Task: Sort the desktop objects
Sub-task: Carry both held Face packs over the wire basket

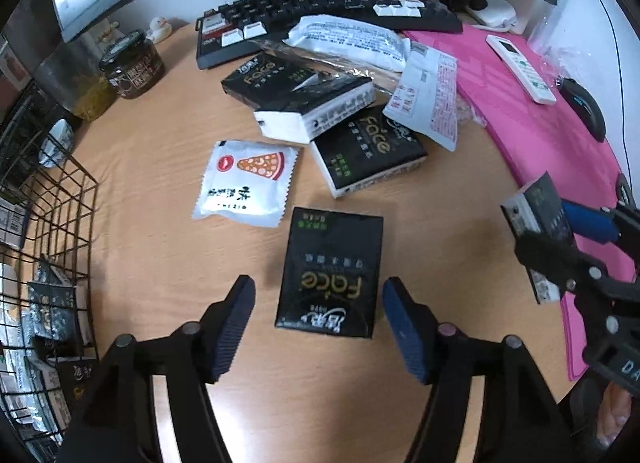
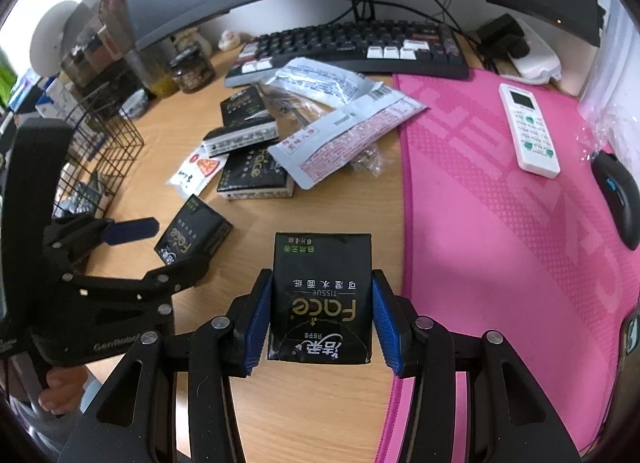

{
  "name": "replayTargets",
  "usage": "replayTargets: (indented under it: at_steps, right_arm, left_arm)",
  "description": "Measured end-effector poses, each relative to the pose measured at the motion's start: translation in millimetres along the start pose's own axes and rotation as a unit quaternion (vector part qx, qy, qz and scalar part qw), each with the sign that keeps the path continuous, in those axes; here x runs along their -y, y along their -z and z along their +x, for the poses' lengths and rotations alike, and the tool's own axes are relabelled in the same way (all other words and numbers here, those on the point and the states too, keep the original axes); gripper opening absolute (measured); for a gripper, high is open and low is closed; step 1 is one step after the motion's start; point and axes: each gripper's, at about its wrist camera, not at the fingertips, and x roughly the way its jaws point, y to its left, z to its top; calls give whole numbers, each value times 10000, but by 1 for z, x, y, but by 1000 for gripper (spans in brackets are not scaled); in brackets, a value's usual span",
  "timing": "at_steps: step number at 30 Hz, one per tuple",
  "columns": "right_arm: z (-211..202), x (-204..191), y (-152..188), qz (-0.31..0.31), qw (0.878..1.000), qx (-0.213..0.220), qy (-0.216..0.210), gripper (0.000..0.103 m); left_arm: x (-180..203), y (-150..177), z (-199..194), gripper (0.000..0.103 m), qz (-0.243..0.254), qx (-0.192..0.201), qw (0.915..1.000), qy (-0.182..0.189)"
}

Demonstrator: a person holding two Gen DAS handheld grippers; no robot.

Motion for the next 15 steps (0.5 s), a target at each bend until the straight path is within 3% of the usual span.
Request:
replayTargets:
  at_steps: [8,10,15]
  right_arm:
    - [8,3,-2,19,10000,-88,-40,47]
    - [9,3,-2,20,9999,-105,-41,47]
    - [8,1,-1,2,9999,-98,-40,47]
  left_arm:
    - [-7,-4,6,71,-95,-3,9998,178]
    - [-9,-4,7,55,-144,-12,9997,192]
    - [-13,-4,6,52,-208,-39,9994,257]
